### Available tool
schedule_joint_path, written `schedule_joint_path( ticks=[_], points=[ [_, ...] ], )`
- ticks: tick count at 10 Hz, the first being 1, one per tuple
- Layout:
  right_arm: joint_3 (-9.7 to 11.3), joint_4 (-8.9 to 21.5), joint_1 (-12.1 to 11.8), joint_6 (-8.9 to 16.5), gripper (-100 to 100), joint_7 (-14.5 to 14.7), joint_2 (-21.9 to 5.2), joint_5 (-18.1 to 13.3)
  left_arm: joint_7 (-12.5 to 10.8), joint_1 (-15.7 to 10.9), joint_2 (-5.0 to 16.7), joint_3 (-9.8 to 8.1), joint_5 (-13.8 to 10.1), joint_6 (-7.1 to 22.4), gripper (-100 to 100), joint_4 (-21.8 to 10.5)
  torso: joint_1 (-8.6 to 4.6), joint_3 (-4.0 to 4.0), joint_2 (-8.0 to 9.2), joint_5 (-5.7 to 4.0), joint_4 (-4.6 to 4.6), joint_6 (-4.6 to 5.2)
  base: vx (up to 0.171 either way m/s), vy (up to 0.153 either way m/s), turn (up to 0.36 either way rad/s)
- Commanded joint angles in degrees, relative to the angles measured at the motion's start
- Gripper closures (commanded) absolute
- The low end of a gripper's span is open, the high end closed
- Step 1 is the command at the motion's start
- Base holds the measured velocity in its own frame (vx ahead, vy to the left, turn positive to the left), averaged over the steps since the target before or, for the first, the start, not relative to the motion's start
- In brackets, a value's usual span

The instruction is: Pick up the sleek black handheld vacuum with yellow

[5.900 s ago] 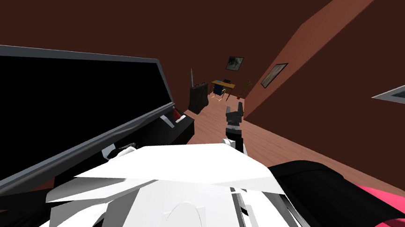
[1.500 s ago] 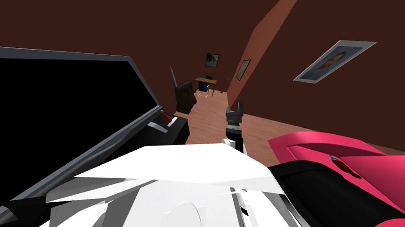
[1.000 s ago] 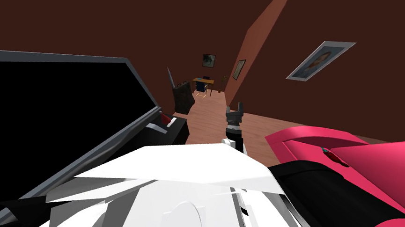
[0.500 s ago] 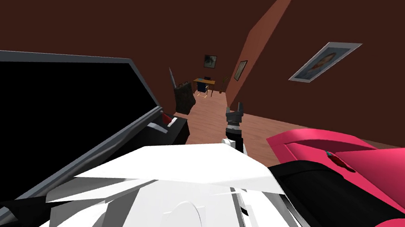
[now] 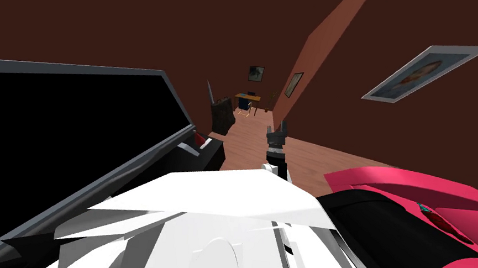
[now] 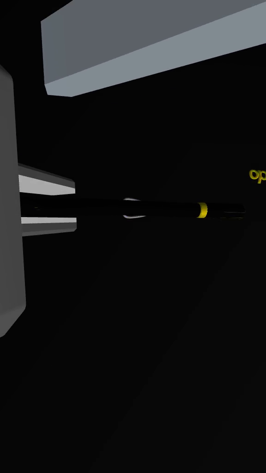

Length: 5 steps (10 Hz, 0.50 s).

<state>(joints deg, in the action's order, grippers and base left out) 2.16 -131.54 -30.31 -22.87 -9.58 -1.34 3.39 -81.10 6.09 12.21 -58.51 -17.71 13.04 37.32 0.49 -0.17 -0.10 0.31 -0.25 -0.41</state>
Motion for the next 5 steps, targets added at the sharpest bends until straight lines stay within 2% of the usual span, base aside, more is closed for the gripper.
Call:
schedule_joint_path(
  ticks=[1,3,4,5],
  points=[
    [0.00,0.00,0.00,0.00,0,0.00,0.00,0.00,2.70,-0.48,1.52,1.07,-2.59,0.53,100,-0.91,0.00,0.00,0.00,0.00,0.00,0.00,0.055,-0.060,0.197],
    [0.00,0.00,0.00,0.00,0,0.00,0.00,0.00,5.73,-1.29,3.31,2.08,-5.27,1.20,100,-2.00,0.01,0.01,0.05,0.00,-0.02,-0.07,0.028,-0.048,0.202],
    [0.00,0.00,0.00,0.00,0,0.00,0.00,0.00,4.73,-1.04,2.72,1.93,-4.58,0.54,100,-1.92,0.02,0.04,0.11,0.01,-0.01,-0.09,0.008,-0.021,0.047],
    [0.00,0.00,0.01,0.00,0,0.00,0.00,0.00,5.04,-1.02,2.75,1.92,-4.64,0.69,0,-1.84,0.11,0.08,0.15,0.05,0.01,-0.03,0.000,0.000,0.000]
  ],
)
